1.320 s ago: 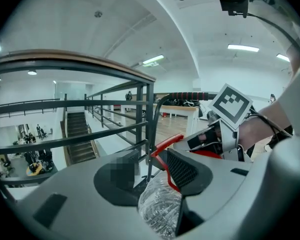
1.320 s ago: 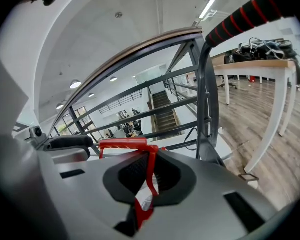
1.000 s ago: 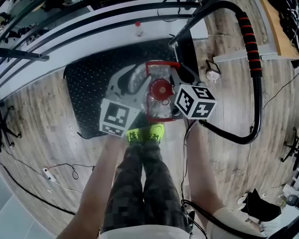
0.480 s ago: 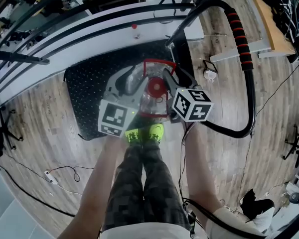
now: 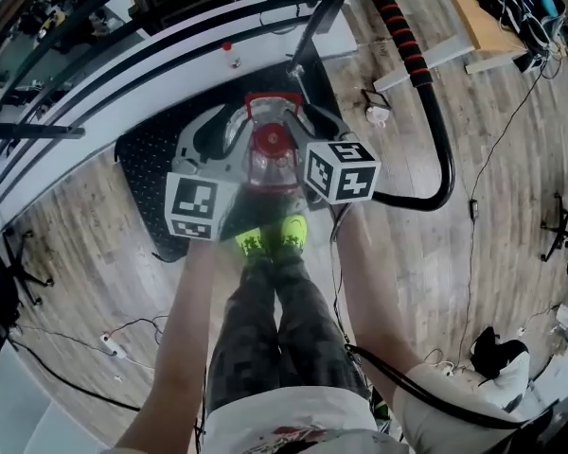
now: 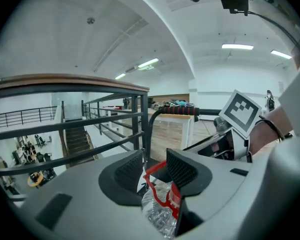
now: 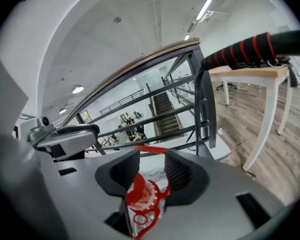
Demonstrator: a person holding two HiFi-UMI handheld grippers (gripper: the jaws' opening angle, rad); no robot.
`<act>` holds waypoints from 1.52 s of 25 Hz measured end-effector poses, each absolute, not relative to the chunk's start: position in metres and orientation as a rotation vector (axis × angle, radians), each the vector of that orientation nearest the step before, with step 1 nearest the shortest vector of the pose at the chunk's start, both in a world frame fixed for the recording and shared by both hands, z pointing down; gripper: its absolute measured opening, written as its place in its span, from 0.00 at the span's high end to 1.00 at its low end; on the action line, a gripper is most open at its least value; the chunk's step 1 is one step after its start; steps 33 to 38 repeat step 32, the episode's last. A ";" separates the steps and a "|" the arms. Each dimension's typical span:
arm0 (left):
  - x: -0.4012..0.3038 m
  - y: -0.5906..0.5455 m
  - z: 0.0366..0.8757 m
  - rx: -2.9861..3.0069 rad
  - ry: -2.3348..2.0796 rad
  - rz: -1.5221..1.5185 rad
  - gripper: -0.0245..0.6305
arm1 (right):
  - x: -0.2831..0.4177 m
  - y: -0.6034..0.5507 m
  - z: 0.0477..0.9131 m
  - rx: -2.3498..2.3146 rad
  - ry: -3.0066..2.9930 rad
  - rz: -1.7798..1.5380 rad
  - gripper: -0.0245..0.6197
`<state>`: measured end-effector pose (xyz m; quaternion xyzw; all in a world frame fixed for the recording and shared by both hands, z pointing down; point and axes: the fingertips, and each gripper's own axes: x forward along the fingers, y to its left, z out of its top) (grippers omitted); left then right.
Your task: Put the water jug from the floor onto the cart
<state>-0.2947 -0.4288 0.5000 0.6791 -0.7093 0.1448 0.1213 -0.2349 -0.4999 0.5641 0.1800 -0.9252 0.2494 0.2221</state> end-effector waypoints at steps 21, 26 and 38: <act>-0.275 -0.419 0.409 2.095 -2.090 0.381 0.94 | -0.249 -0.454 0.433 0.356 -2.850 0.438 0.93; -0.270 -0.417 0.413 2.094 -2.076 0.386 0.94 | -0.245 -0.450 0.431 0.355 -2.856 0.434 0.93; -0.266 -0.417 0.421 2.090 -2.037 0.382 0.94 | -0.245 -0.450 0.428 0.357 -2.864 0.430 0.93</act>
